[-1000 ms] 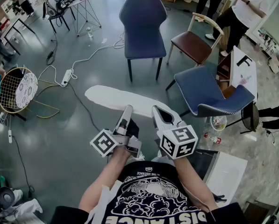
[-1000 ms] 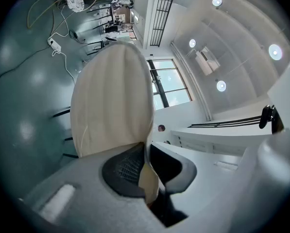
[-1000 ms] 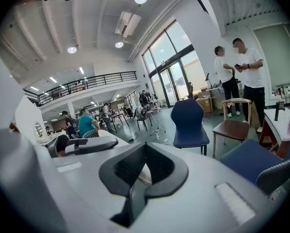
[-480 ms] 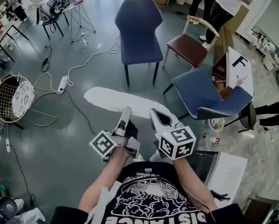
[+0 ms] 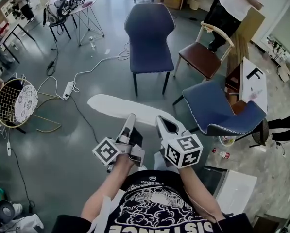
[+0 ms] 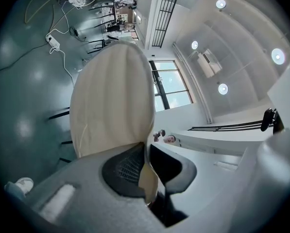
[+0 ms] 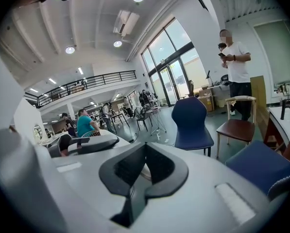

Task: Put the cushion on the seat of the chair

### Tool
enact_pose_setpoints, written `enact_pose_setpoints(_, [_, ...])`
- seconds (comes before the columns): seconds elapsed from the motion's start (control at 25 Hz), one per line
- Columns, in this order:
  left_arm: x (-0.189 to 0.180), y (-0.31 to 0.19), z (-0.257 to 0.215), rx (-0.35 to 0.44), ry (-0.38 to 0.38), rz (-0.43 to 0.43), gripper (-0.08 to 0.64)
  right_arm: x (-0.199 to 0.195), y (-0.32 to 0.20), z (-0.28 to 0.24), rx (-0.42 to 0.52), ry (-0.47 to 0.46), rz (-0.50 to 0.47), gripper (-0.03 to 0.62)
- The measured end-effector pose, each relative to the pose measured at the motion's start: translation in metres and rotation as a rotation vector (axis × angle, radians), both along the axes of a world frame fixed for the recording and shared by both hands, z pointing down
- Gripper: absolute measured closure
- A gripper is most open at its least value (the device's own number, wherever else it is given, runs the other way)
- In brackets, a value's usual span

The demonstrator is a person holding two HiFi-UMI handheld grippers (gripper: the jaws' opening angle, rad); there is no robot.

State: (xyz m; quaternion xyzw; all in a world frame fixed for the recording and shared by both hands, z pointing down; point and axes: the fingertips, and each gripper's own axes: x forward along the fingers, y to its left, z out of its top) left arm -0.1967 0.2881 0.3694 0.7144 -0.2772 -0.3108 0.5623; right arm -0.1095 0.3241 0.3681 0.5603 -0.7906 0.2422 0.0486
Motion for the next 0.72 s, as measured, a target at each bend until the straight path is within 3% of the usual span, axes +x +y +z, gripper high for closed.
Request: enact_pose_setpoints(0.72, [0.087,-0.095,0.009,-0.049,-0.065,-0.051,0.52,0.09,-0.106,0.012,-0.051,-0.075,-0.068,0.595])
